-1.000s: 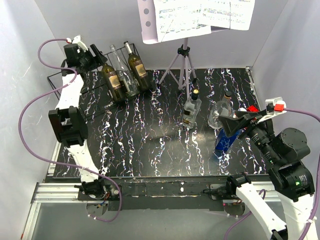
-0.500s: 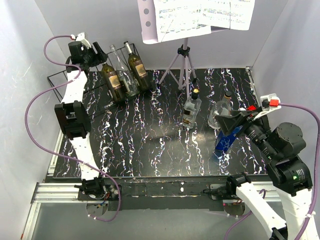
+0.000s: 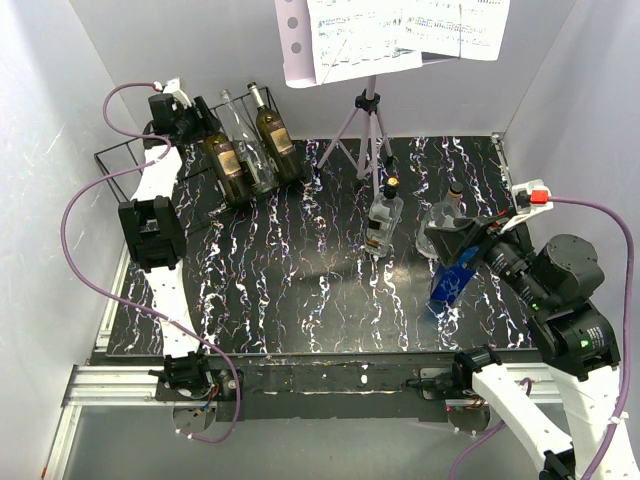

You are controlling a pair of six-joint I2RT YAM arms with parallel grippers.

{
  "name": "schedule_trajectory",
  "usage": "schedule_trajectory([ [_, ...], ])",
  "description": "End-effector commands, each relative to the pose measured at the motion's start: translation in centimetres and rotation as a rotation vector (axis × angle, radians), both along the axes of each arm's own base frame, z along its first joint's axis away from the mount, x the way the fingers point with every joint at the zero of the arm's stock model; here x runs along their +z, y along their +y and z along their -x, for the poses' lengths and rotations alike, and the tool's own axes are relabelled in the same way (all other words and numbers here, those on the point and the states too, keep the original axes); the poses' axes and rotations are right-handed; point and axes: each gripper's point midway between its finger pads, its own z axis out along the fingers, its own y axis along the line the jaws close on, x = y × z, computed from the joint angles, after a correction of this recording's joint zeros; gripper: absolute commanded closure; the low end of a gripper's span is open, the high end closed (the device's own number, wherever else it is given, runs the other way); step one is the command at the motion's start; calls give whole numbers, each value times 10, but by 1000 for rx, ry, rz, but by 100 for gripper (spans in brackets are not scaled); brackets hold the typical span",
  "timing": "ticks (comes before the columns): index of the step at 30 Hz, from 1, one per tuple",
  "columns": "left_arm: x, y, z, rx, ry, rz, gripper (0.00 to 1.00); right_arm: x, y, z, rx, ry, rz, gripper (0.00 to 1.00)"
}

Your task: Take the wine bottle off the wine rack

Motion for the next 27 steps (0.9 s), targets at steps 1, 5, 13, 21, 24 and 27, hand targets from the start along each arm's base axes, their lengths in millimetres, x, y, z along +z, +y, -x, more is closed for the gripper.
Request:
schedule_trajectory([
  [1,29,-3,-11,-23,-100,-23,38,29,2,2,16,-84,-37,20],
  [5,30,-9,-16,-34,-123,-13,43,30,5,0,25,-80,-40,20],
  [13,31,-16,-15,-55,-126,17,69,35,3,3,23,-101,-41,20],
  [21,72,-15,-1,-56,-207,-22,98,35,3,5,23,-112,-43,20],
  [24,90,-20,6,-73,-247,-31,100,35,2,5,23,-112,-45,20],
  [27,108,-23,14,-85,-312,-71,100,35,1,6,20,-121,-48,20],
])
